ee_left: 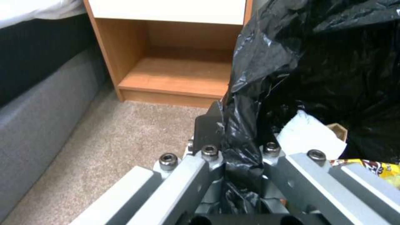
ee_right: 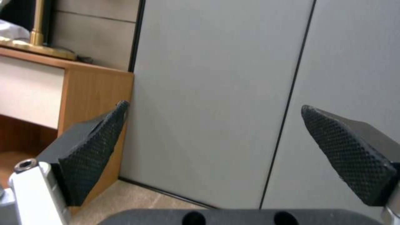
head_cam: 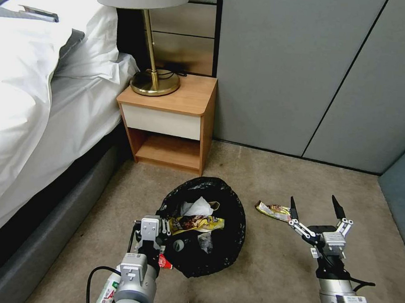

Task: Pick up the trash bin, then pick up the garbage from the floor and place it into the trash bin.

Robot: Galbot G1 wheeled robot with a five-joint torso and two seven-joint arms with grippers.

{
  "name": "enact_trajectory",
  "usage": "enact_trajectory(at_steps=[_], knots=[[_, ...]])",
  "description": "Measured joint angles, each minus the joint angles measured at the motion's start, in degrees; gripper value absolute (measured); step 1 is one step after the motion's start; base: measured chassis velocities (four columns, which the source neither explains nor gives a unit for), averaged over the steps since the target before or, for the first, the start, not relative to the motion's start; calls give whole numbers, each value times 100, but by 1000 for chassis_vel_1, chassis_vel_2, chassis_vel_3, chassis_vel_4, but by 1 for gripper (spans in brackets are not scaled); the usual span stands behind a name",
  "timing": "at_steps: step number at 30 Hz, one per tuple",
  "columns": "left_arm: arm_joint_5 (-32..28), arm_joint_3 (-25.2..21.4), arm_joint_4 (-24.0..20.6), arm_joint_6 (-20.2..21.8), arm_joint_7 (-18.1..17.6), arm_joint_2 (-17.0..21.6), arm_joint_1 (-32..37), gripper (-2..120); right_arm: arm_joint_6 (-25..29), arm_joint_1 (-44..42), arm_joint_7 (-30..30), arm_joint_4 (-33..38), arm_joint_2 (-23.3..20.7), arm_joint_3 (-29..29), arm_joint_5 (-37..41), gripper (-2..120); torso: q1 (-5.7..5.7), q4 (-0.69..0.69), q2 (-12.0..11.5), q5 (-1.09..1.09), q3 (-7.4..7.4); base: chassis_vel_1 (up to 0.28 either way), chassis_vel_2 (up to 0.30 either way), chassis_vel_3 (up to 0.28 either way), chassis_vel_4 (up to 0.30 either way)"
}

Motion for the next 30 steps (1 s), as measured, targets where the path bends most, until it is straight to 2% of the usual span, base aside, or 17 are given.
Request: enact_trajectory(at_steps=[14,30], knots=[[-5,18,-27,-24,0,4,17,0,64,35,94,63,-26,-58,102,100,0,0,0,0,0,-4,-4,-3,-3],[38,28,-73,-37,-1,3,59,0,41,127,-8,121,-110,-136,133,100,0,-1,0,0,0,-83,-89,-90,-91]])
